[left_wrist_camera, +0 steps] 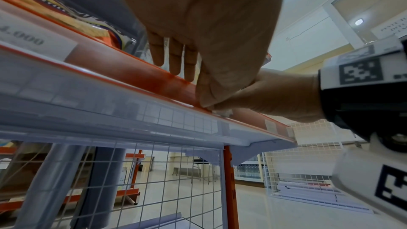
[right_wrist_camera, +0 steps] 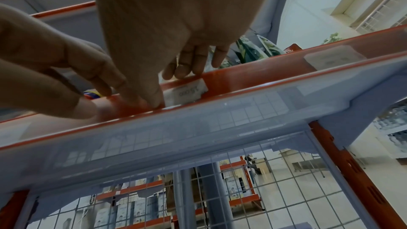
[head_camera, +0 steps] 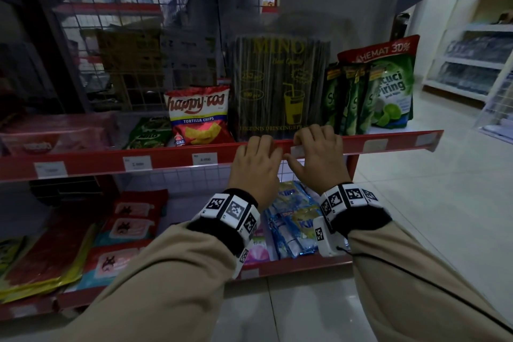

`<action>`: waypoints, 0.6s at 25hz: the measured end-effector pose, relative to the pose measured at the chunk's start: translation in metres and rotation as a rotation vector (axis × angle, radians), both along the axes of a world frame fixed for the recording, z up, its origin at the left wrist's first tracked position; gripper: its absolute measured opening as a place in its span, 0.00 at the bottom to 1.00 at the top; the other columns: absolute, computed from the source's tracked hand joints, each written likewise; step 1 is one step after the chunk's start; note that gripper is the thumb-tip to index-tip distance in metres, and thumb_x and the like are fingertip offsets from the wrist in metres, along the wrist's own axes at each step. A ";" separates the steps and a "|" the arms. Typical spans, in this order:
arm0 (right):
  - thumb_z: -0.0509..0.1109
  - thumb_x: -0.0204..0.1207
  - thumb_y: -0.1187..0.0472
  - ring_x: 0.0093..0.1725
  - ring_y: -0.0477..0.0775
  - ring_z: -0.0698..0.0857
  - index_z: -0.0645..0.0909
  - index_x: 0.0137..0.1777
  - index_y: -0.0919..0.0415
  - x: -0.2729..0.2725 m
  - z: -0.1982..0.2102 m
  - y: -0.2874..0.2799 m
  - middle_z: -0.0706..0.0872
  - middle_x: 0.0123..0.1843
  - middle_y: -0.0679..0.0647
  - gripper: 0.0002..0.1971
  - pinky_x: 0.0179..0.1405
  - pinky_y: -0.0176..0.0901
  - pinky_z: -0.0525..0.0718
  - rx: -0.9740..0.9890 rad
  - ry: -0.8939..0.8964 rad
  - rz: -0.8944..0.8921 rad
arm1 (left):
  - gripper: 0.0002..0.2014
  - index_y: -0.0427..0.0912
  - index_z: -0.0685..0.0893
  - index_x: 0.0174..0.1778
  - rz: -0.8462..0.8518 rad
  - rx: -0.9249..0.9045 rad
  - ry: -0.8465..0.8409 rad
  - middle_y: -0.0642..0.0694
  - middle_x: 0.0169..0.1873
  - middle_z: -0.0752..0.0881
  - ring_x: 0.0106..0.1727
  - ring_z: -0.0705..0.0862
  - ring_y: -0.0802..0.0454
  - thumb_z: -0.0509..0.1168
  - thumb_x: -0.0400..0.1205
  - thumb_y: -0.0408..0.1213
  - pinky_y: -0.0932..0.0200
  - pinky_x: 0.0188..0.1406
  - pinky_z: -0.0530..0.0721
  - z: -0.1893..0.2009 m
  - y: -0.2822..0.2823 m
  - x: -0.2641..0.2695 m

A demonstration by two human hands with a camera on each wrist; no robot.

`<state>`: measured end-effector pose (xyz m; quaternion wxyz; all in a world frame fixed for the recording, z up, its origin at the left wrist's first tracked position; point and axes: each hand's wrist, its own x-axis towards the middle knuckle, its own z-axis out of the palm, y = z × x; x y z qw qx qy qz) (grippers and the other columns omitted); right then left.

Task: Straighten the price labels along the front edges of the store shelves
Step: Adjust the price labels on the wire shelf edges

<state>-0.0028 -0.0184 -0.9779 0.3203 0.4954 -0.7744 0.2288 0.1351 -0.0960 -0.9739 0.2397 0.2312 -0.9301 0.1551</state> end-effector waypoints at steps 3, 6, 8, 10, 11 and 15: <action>0.72 0.72 0.52 0.53 0.62 0.74 0.78 0.52 0.61 -0.003 0.005 0.003 0.79 0.51 0.58 0.15 0.50 0.52 0.72 0.040 -0.026 0.058 | 0.24 0.45 0.69 0.70 -0.002 0.002 0.030 0.45 0.64 0.71 0.62 0.69 0.44 0.58 0.76 0.40 0.51 0.57 0.69 0.002 -0.002 -0.002; 0.74 0.72 0.57 0.51 0.62 0.74 0.80 0.52 0.63 -0.005 0.010 0.005 0.79 0.51 0.60 0.13 0.50 0.51 0.73 0.068 -0.052 0.116 | 0.24 0.45 0.68 0.70 -0.007 -0.013 0.040 0.44 0.62 0.71 0.60 0.70 0.43 0.59 0.76 0.39 0.50 0.56 0.70 0.005 -0.004 -0.004; 0.75 0.72 0.60 0.50 0.63 0.75 0.81 0.52 0.64 -0.006 0.012 0.008 0.80 0.50 0.61 0.11 0.48 0.50 0.74 0.060 -0.070 0.163 | 0.24 0.46 0.69 0.69 -0.006 -0.005 0.036 0.44 0.60 0.71 0.59 0.70 0.43 0.59 0.76 0.39 0.50 0.56 0.69 0.007 -0.005 -0.006; 0.74 0.73 0.62 0.50 0.63 0.76 0.82 0.52 0.65 -0.007 0.014 0.011 0.82 0.49 0.61 0.10 0.47 0.53 0.76 0.061 -0.063 0.189 | 0.23 0.46 0.70 0.68 -0.013 0.015 0.045 0.45 0.59 0.72 0.58 0.70 0.43 0.59 0.75 0.39 0.50 0.55 0.69 0.009 -0.006 -0.008; 0.73 0.74 0.63 0.50 0.63 0.76 0.82 0.52 0.65 -0.008 0.014 0.012 0.83 0.49 0.60 0.09 0.48 0.54 0.76 0.077 -0.056 0.189 | 0.23 0.46 0.70 0.68 -0.020 0.026 0.045 0.44 0.59 0.72 0.58 0.69 0.43 0.59 0.75 0.39 0.50 0.55 0.69 0.009 -0.006 -0.009; 0.69 0.77 0.59 0.53 0.61 0.73 0.80 0.53 0.62 -0.008 0.018 0.009 0.79 0.51 0.60 0.09 0.50 0.52 0.74 0.215 -0.017 0.119 | 0.24 0.44 0.69 0.70 -0.051 0.067 0.035 0.44 0.59 0.71 0.58 0.69 0.44 0.59 0.76 0.37 0.52 0.54 0.69 0.006 -0.009 -0.009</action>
